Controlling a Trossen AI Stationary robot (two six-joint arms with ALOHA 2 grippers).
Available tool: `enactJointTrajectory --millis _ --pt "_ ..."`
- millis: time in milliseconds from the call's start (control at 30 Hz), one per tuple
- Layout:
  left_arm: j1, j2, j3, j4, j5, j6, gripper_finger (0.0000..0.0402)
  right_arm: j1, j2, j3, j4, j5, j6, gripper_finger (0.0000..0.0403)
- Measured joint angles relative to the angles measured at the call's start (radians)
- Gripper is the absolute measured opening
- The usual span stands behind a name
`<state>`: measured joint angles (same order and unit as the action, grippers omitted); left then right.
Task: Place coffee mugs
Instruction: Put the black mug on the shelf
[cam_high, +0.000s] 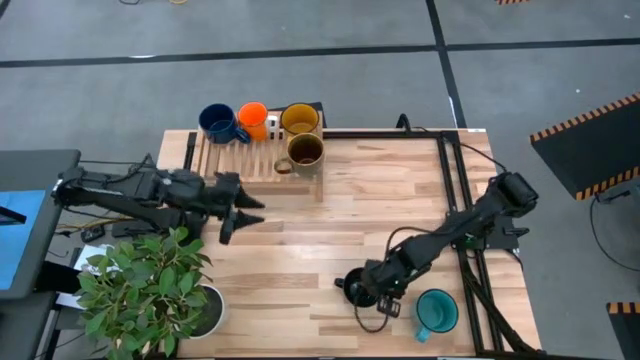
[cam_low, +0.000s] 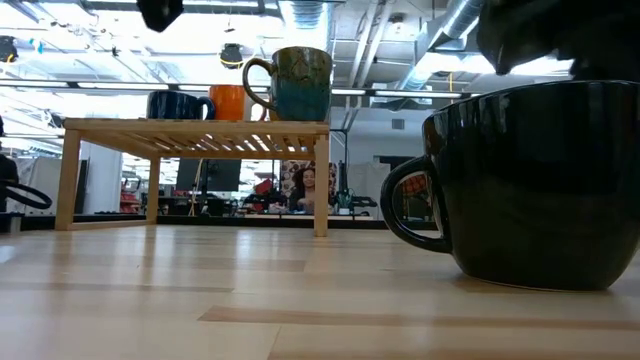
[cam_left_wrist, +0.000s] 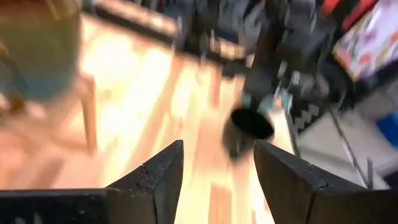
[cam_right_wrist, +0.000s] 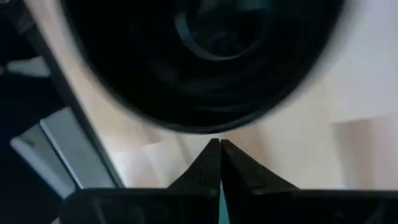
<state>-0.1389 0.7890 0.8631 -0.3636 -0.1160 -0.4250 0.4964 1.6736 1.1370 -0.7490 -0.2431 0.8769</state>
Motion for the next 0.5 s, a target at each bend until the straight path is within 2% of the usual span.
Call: enactJointTrajectory --millis 200,267,500 --pt "-0.108 0.076 0.000 -0.126 0.003 -0.031 0.0181 -0.008 0.051 0.000 0.212 -0.025 -0.010 0.0016" --pt "-0.131 0.110 0.000 -0.123 0.002 -0.023 0.0181 -0.030 0.070 0.001 0.272 -0.025 -0.018 0.0021" --pt "-0.155 0.237 0.000 -0.113 -0.002 0.043 0.0181 -0.131 0.169 0.042 0.342 -0.016 -0.141 0.0018"
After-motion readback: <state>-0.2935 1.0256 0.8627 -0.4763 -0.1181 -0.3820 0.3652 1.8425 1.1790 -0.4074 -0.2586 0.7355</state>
